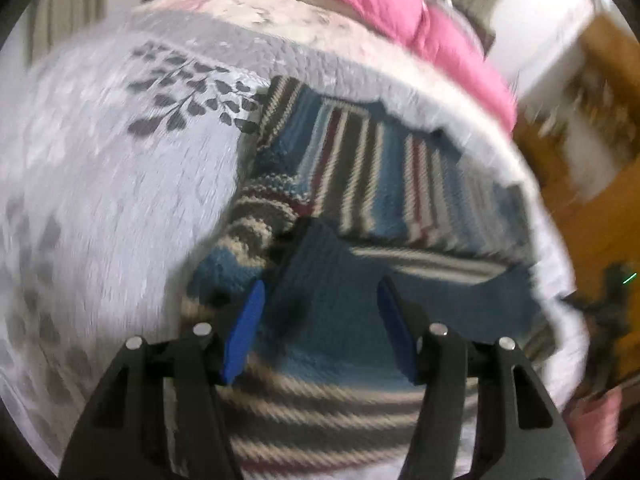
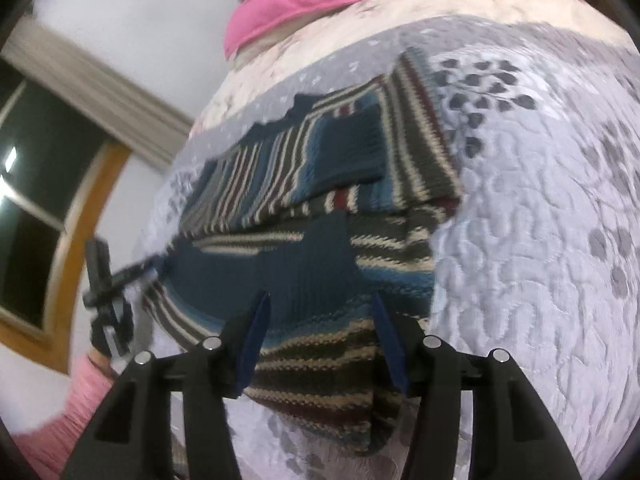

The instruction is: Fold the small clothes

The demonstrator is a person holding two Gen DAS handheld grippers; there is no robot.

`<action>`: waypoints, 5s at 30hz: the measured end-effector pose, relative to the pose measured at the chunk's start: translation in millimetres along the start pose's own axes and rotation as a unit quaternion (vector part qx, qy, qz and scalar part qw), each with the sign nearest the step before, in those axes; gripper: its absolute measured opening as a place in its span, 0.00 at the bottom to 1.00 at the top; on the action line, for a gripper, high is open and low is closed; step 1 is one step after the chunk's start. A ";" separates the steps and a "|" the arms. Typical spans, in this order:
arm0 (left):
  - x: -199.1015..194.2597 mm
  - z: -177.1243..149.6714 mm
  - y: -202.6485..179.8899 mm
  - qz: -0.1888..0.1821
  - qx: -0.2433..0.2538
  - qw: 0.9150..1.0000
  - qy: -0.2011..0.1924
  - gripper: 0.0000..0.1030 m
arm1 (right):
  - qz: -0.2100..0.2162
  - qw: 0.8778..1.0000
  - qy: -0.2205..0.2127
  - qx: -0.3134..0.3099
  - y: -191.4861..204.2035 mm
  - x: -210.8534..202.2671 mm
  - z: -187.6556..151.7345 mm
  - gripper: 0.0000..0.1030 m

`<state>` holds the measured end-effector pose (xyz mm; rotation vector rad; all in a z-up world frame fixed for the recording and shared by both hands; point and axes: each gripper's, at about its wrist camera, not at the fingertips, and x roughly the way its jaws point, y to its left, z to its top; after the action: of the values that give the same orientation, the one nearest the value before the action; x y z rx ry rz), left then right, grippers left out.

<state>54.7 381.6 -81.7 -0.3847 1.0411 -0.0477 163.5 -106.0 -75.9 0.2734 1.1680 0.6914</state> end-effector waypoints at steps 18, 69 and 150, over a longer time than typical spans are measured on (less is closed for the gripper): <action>10.4 -5.5 -38.5 0.057 0.146 0.988 0.009 0.05 | -0.092 0.989 0.046 -0.107 20.4 46.2 14.7 0.60; 110.1 187.5 -39.1 0.092 0.034 0.992 -0.080 0.05 | -0.143 0.988 -0.010 -0.061 -21.7 115.4 226.4 0.10; 93.3 67.4 -64.3 -0.026 -0.004 0.999 0.030 0.67 | 0.024 0.988 0.034 0.147 -100.4 62.6 81.4 0.43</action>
<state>168.6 320.6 -107.9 -0.4192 1.0912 -0.1027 286.8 -131.4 -145.0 0.5306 1.3329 0.5739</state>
